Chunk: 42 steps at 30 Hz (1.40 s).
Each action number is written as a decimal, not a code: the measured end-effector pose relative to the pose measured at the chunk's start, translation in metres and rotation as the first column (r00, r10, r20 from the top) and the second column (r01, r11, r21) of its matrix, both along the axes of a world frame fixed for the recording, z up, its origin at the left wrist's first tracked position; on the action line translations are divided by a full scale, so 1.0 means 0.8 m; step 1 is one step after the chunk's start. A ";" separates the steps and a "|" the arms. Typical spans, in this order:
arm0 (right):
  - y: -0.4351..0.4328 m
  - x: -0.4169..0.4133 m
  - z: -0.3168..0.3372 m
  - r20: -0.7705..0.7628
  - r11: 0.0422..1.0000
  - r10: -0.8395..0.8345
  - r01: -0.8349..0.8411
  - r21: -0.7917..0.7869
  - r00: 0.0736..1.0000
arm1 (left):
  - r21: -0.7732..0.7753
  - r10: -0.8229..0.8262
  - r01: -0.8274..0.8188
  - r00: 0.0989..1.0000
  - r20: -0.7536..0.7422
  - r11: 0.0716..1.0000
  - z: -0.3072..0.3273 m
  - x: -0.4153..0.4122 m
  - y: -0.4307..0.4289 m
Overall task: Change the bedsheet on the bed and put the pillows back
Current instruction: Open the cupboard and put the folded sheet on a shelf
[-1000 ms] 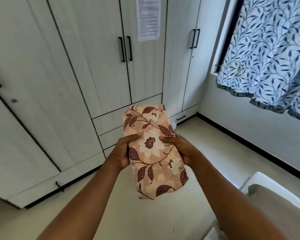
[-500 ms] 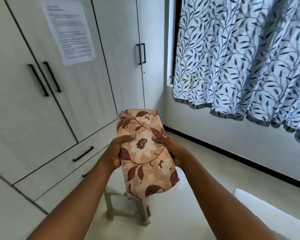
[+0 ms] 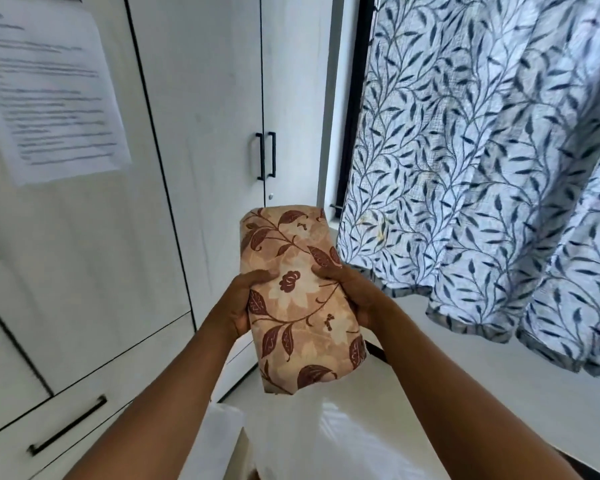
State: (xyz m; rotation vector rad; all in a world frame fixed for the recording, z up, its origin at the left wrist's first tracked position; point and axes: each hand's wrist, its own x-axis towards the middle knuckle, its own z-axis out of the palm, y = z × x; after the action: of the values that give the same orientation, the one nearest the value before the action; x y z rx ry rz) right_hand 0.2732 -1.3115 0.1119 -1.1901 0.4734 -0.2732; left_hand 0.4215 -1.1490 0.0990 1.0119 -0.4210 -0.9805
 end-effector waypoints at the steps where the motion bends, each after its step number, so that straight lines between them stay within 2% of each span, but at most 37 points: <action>1: -0.021 0.019 -0.003 0.001 1.000 0.000 0.000 0.000 1.000 | -0.013 -0.013 0.013 1.000 -0.002 1.000 -0.005 0.022 -0.025; 6: -0.115 0.109 -0.017 -0.062 0.999 -0.016 0.019 0.048 0.998 | -0.005 -0.058 0.058 0.998 -0.022 0.998 -0.016 0.120 -0.131; 9: -0.180 0.167 -0.022 -0.101 0.996 -0.085 0.084 -0.020 0.991 | 0.022 -0.034 0.034 0.999 -0.033 0.999 -0.011 0.179 -0.180; 11: -0.225 0.204 -0.024 -0.219 0.986 -0.149 0.129 -0.104 0.964 | 0.026 -0.011 0.012 0.999 -0.044 1.000 -0.008 0.212 -0.201; 14: -0.297 0.268 -0.030 -0.337 0.972 -0.149 0.075 -0.221 0.930 | 0.028 0.043 -0.042 0.998 -0.052 0.999 -0.011 0.262 -0.227; 19: -0.380 0.395 -0.013 -0.299 0.933 -0.096 -0.018 -0.358 0.950 | 0.056 0.157 -0.154 0.986 -0.051 0.986 -0.025 0.310 -0.252; 24: -0.424 0.527 0.038 -0.218 0.830 -0.020 -0.105 -0.547 0.976 | 0.080 0.325 -0.319 0.942 -0.080 0.944 -0.027 0.320 -0.275; 28: -0.450 0.619 0.068 -0.162 0.733 -0.025 -0.092 -0.674 0.987 | 0.077 0.432 -0.428 0.901 -0.037 0.900 -0.024 0.318 -0.287; 31: -0.465 0.666 0.068 -0.082 0.701 -0.070 -0.009 -0.713 0.994 | 0.077 0.508 -0.505 0.861 -0.024 0.860 -0.019 0.313 -0.301; 33: -0.472 0.679 0.062 -0.071 0.728 -0.081 0.010 -0.685 0.994 | 0.071 0.561 -0.559 0.827 -0.020 0.826 -0.014 0.307 -0.307; 36: -0.491 0.682 0.044 -0.076 0.763 0.042 -0.081 -0.641 0.996 | 0.077 0.582 -0.581 0.813 -0.002 0.811 -0.009 0.296 -0.313; 39: -0.506 0.657 0.045 -0.093 0.752 0.140 -0.167 -0.637 0.986 | 0.104 0.621 -0.620 0.783 0.025 0.778 -0.009 0.280 -0.318; 42: -0.509 0.611 0.049 -0.076 0.698 0.143 -0.155 -0.699 0.987 | 0.108 0.654 -0.654 0.755 0.041 0.749 -0.011 0.264 -0.322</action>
State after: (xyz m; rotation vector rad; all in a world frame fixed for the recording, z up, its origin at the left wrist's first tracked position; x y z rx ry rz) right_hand 0.7620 -1.7185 0.1509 -1.9830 0.2771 -0.3154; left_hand 0.6328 -1.4064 0.0901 1.1520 0.0160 -0.3612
